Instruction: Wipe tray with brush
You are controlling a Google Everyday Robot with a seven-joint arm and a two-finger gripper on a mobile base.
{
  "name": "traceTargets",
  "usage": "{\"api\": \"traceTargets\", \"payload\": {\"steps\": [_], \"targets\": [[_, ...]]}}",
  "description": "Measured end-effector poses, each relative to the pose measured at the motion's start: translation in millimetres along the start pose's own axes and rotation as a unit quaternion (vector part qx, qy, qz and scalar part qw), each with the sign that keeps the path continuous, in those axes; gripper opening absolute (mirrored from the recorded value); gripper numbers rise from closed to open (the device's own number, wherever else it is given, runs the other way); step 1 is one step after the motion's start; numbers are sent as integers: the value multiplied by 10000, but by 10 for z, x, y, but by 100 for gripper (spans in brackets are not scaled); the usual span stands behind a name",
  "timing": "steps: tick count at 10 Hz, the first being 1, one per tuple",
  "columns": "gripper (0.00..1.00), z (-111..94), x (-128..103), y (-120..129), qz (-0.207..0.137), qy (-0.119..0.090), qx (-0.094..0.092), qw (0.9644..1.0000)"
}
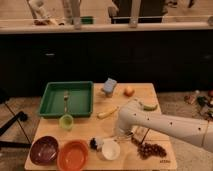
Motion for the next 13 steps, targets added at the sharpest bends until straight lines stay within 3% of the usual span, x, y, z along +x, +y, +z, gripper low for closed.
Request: {"api": "traceTargets", "payload": {"steps": [13], "targets": [[0,-145,149,-96,173,53,282,9994]]}}
